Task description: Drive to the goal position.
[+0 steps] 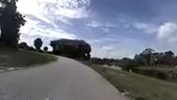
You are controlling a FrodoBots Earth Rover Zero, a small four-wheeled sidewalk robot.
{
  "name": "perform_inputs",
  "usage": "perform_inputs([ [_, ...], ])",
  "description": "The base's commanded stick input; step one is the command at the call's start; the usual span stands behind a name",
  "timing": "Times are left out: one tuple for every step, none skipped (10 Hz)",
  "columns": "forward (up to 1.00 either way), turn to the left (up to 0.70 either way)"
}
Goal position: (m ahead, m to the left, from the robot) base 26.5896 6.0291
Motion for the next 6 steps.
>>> perform_inputs([
  [0.69,0.30],
  [0.69,0.04],
  [0.69,0.03],
  [0.69,0.03],
  [0.69,0.03],
  [0.69,0.03],
])
